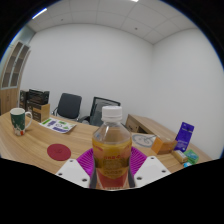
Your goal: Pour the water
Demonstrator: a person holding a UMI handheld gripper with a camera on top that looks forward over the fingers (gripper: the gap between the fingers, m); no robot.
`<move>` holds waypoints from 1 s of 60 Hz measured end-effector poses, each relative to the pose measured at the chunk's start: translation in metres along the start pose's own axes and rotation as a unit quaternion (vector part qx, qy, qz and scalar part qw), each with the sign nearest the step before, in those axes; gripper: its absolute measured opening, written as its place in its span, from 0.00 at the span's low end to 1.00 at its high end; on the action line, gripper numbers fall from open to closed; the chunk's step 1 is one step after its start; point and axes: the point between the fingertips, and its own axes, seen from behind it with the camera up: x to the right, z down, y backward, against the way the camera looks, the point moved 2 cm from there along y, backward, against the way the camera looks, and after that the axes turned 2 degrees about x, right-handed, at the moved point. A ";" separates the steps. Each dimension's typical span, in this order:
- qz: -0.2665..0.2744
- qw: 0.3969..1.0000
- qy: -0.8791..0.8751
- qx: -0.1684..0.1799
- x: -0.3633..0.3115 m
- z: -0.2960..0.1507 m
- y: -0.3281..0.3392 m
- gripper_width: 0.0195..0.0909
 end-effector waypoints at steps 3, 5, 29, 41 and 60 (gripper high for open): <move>0.003 0.999 0.046 0.013 -0.008 -0.023 0.003 0.34; -0.002 0.997 0.080 0.021 -0.019 -0.041 0.003 0.34; 0.065 0.746 0.648 0.140 -0.201 -0.176 -0.010 0.34; 0.071 0.572 0.802 0.158 -0.261 -0.173 -0.013 0.34; 0.077 0.537 0.827 0.145 -0.262 -0.171 -0.020 0.34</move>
